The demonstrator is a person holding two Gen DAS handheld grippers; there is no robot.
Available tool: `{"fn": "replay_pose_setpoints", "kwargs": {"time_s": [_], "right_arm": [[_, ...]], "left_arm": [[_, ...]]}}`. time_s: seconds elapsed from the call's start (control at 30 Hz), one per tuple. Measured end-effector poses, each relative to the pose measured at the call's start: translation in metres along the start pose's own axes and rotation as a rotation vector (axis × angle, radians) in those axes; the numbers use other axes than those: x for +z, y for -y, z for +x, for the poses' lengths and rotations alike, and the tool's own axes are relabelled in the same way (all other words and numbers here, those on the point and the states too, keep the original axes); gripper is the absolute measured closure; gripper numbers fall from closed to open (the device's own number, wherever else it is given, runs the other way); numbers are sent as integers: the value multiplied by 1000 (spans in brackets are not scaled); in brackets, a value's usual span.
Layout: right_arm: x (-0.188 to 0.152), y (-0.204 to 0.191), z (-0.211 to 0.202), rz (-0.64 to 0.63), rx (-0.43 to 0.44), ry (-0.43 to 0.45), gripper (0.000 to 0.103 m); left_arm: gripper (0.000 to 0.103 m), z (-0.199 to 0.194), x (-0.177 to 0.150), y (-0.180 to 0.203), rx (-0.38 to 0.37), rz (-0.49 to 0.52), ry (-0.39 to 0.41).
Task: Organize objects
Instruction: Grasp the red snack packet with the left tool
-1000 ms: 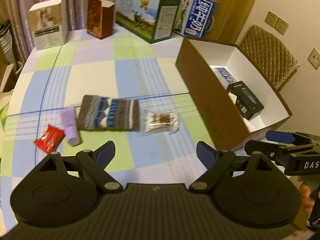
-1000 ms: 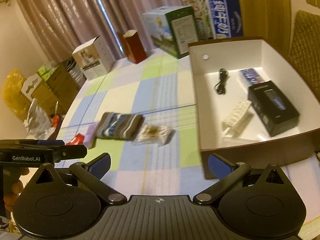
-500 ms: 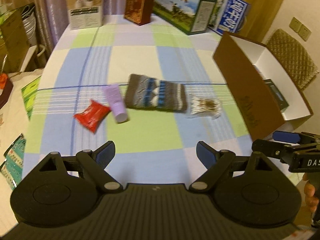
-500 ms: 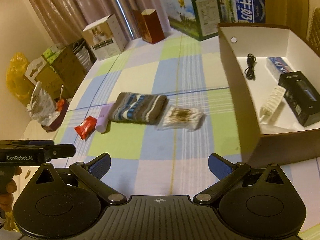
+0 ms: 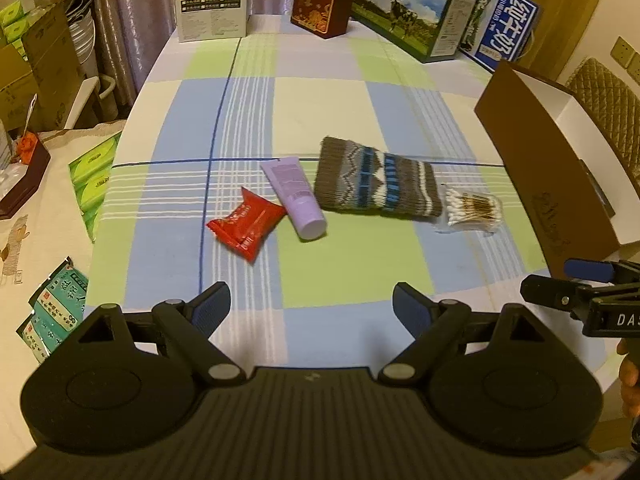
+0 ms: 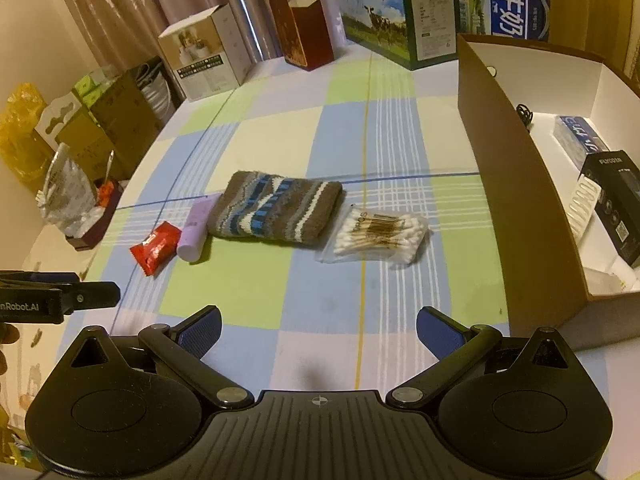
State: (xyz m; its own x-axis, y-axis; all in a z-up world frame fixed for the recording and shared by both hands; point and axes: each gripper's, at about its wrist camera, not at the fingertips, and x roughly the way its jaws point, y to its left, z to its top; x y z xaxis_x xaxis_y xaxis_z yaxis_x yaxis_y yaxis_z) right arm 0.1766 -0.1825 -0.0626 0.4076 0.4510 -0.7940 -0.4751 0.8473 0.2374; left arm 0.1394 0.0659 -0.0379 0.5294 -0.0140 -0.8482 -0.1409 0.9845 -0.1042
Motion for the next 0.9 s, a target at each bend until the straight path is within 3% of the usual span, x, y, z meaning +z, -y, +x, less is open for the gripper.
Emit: {"fn": "replay_pose_setpoints", "kwargs": {"time_s": [0.23,0.53,0.77,0.9], "right_arm": [[10,0,17,-31,-17,-17,2],[24,10,32,-36,-43,-26,2],[30,17,41,-24,-59,-43,2],[34,18,47,-36,-57,-53,2]], "left_arm": [[17,15,8,-14,18,-1,-12],[22,42,22,-29,31,92,27],[32,71,34,-35,45,163,11],[45,87,39,-36,47,194,-5]]}}
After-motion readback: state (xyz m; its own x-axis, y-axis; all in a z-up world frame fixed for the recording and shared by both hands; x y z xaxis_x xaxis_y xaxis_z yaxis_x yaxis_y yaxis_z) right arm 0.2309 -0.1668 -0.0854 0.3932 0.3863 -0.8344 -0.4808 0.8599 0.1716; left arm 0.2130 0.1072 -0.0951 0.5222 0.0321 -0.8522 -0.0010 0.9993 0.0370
